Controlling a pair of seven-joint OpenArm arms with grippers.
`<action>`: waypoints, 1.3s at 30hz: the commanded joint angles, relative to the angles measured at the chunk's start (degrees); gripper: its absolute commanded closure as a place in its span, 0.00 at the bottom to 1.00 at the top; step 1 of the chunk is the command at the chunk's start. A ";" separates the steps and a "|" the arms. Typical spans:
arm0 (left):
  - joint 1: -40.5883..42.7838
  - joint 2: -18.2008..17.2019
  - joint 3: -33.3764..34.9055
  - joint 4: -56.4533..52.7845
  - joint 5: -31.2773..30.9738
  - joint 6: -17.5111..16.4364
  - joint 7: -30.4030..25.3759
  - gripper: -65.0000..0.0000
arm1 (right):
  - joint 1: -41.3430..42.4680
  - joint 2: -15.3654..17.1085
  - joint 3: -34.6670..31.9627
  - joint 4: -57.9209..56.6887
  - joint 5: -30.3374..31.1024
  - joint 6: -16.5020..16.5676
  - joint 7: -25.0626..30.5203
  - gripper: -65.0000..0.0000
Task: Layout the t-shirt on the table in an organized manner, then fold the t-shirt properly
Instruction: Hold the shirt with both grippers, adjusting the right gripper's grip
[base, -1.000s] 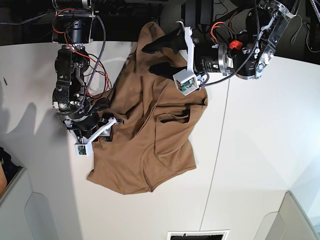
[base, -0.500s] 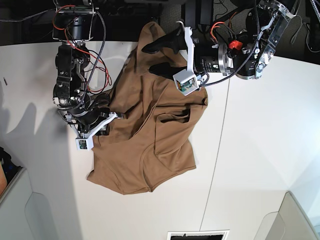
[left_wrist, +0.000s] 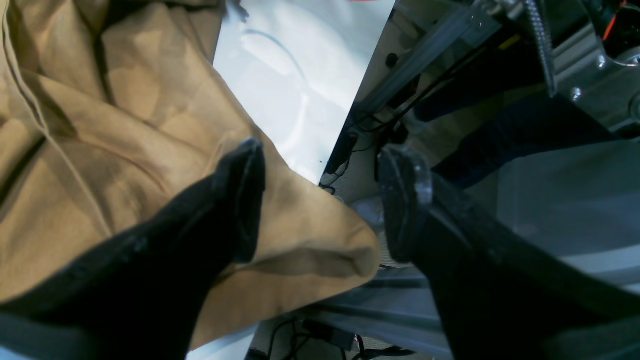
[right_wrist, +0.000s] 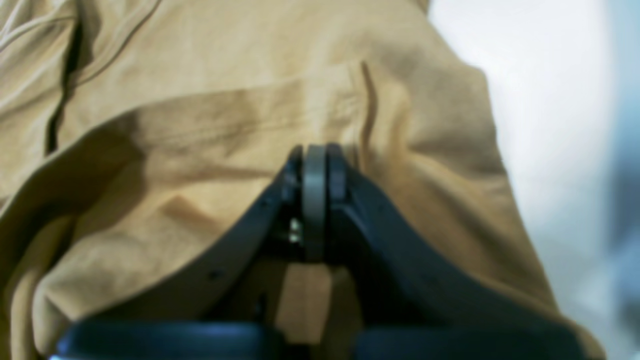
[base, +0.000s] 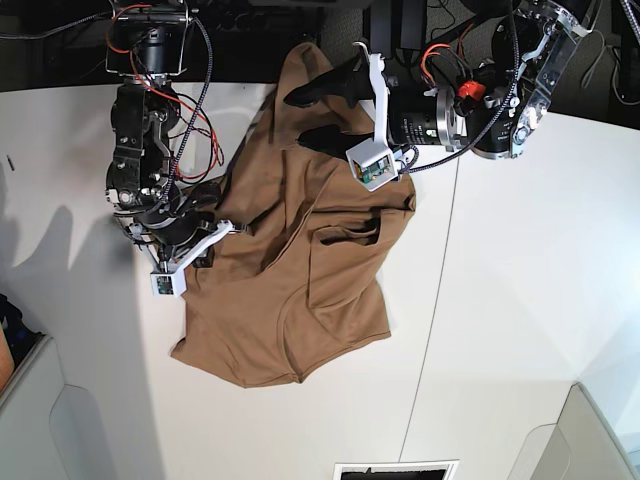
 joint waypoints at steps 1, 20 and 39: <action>-0.48 -0.17 -0.22 0.87 -1.25 -0.54 -1.40 0.40 | 1.29 0.00 0.00 2.23 0.42 0.02 0.96 1.00; -0.48 -0.17 -0.22 0.87 -1.29 -0.54 -1.42 0.40 | 1.29 0.15 0.00 0.96 -3.30 -2.73 1.01 0.54; -0.48 -0.17 -0.22 0.87 -1.29 -0.54 -1.44 0.40 | 1.29 0.00 -0.02 0.28 0.85 0.48 0.94 0.54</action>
